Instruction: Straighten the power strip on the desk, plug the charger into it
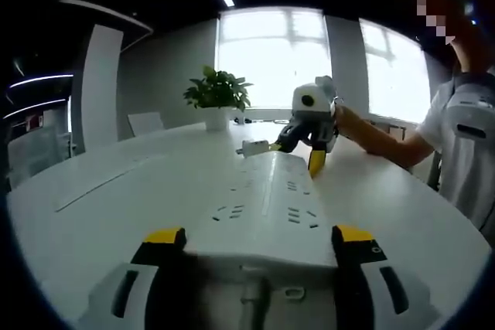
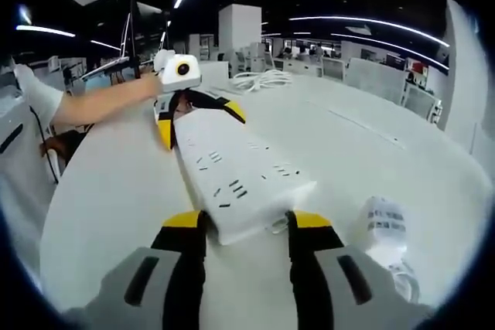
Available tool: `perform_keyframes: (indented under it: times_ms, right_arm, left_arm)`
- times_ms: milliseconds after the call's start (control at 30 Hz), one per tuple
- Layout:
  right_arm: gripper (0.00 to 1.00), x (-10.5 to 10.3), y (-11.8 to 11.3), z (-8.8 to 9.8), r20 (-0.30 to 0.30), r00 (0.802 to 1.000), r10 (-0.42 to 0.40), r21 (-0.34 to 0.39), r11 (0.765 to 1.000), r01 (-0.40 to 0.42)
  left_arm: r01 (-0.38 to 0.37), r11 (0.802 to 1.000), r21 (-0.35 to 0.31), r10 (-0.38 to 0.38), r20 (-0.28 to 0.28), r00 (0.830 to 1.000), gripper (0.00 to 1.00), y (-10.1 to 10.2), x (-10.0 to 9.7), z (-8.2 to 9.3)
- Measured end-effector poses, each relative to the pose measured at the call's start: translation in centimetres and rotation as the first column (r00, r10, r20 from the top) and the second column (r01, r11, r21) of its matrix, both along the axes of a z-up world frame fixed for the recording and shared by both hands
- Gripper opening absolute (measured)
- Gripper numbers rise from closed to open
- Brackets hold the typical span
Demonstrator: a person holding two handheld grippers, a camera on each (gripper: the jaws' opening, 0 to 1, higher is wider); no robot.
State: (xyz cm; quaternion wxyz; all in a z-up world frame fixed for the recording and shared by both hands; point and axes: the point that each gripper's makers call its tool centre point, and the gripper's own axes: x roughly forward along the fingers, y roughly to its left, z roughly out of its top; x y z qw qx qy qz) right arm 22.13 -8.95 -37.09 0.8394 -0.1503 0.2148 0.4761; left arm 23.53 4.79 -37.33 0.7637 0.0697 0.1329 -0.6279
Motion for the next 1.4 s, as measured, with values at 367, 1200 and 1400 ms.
perform_keyframes:
  times_ms: [367, 1200, 1400]
  right_arm:
    - [0.42, -0.06, -0.29, -0.02, -0.005, 1.0, -0.004, -0.007, 1.0, 0.004]
    - [0.42, 0.04, -0.2, -0.08, 0.001, 1.0, 0.004, 0.008, 1.0, -0.004]
    - [0.42, 0.01, -0.16, -0.08, 0.002, 1.0, 0.005, 0.01, 1.0, -0.005]
  left_arm:
    - [0.003, 1.0, -0.002, -0.003, 0.001, 1.0, 0.78, -0.2, 0.1, 0.01]
    - [-0.017, 0.999, -0.032, 0.017, 0.007, 1.0, 0.78, 0.41, 0.12, 0.24]
    - [-0.019, 0.999, -0.028, 0.019, 0.006, 1.0, 0.78, 0.54, 0.12, 0.22]
